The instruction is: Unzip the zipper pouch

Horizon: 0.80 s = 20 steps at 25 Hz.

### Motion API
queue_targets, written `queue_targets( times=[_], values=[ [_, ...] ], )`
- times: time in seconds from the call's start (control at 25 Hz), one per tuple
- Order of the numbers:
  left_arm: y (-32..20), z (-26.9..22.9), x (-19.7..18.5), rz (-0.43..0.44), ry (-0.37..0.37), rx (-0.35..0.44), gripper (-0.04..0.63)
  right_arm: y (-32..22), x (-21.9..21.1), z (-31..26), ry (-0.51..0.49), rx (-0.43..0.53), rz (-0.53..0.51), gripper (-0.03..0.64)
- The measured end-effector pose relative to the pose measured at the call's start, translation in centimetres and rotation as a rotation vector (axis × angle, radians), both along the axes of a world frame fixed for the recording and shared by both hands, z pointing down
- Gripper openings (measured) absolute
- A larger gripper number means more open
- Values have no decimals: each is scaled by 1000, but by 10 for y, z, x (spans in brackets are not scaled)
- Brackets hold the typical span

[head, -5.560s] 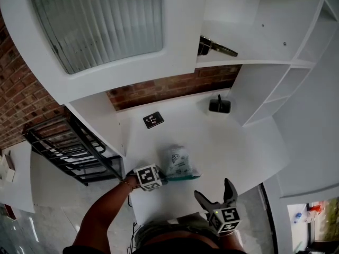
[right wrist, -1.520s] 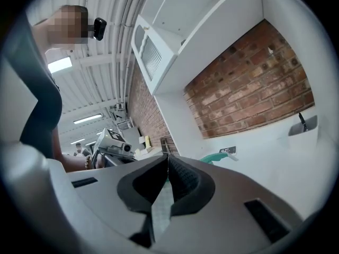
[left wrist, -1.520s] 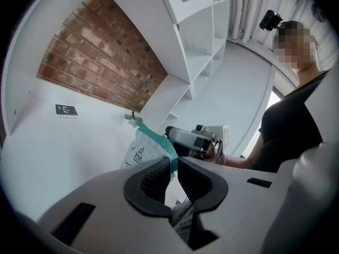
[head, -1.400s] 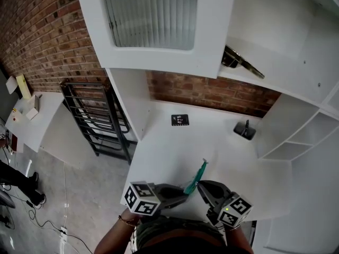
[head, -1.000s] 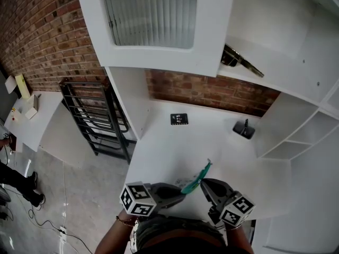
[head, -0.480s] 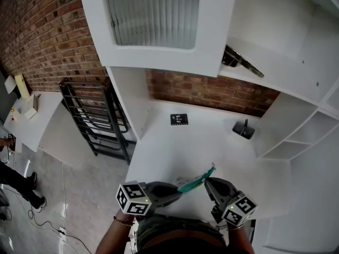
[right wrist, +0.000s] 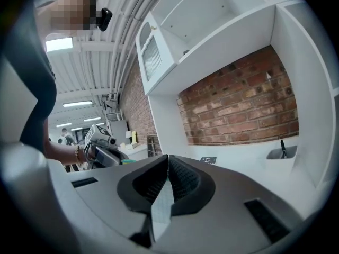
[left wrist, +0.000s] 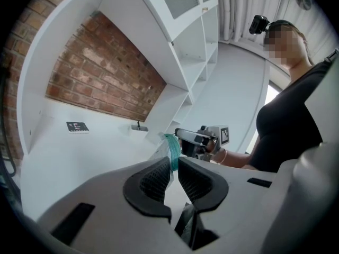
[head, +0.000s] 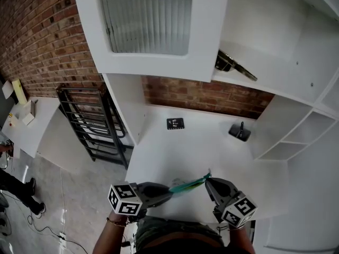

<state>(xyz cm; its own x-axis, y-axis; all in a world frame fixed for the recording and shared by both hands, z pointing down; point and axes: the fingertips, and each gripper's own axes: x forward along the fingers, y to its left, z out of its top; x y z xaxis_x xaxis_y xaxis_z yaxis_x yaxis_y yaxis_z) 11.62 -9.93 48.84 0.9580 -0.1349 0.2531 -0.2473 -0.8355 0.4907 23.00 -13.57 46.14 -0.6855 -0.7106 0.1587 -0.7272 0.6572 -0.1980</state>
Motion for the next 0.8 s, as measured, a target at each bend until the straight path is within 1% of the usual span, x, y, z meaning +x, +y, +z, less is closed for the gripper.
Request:
queue_targets(
  times=[0.08,0.24,0.48,0.8],
  values=[
    [-1,0,-1,0,-2,8,43,1,1,0,34,11,-7,5],
    [-3,0,-5,-5,-12,15,44,-1,5,-2,18,5,16,5],
    [-6,3,-8,-5,-23,14,44,-2,14,0,37,1,28,6],
    [-13,4,-13,-25,-35,11,44,-6,24,0,24,-5,55,6]
  ],
)
